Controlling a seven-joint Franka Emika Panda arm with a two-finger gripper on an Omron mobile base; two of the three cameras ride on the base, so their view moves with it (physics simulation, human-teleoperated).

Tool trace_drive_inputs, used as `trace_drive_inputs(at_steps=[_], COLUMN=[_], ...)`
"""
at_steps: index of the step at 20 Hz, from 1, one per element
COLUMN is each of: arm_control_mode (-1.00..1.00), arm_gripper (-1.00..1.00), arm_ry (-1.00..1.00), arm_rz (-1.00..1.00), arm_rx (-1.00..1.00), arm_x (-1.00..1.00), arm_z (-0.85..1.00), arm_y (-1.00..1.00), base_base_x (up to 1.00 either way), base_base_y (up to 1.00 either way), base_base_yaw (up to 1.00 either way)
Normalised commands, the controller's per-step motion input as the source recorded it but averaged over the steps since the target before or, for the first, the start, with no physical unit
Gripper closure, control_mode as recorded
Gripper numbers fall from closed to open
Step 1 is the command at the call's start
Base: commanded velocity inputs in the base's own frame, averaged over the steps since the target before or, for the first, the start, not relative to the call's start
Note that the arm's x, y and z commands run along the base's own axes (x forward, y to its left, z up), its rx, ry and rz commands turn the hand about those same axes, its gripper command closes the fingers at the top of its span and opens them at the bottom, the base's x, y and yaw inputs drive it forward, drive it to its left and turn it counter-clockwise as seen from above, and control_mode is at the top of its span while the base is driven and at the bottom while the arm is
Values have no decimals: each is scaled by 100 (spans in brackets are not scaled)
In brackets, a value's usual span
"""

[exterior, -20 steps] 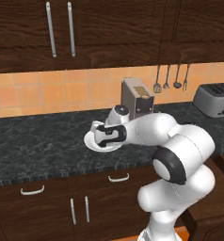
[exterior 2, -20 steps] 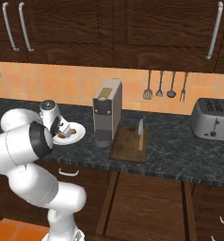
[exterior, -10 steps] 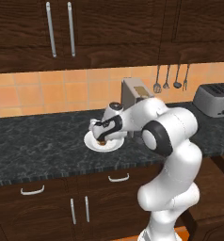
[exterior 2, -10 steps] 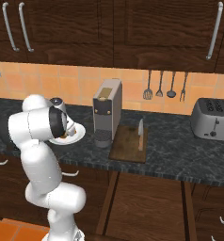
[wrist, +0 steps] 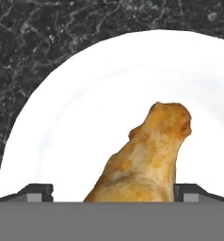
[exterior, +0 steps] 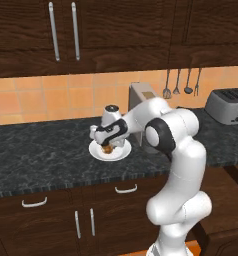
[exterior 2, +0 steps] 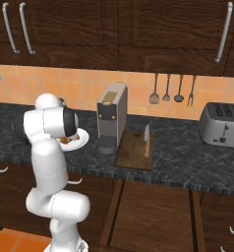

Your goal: Pick up the knife from the drawer and place it on the cutting board. Then place the meat from the plate to the cutting board.

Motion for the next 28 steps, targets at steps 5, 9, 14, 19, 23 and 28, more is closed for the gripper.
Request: trace_drive_inputs(at_steps=[5,9,14,19,23,28], arm_control_mode=[-100,-100,-100,-100,-100,-100], arm_gripper=[100,100,100,100,100,100], arm_ry=[4,0,-10,-21,-30,-19], arm_rz=[-4,-2,0,-6,-15,-16], arm_rx=[0,0,1,8,7,1], arm_x=[-8,-45,-59,-86,-89,-90], arm_z=[-42,-45,-15,57,86,71], arm_y=[-1,-1,0,-14,-23,-11], base_base_x=[0,0,0,0,0,0], base_base_y=[0,0,0,0,0,0], base_base_yaw=[0,0,0,0,0,0])
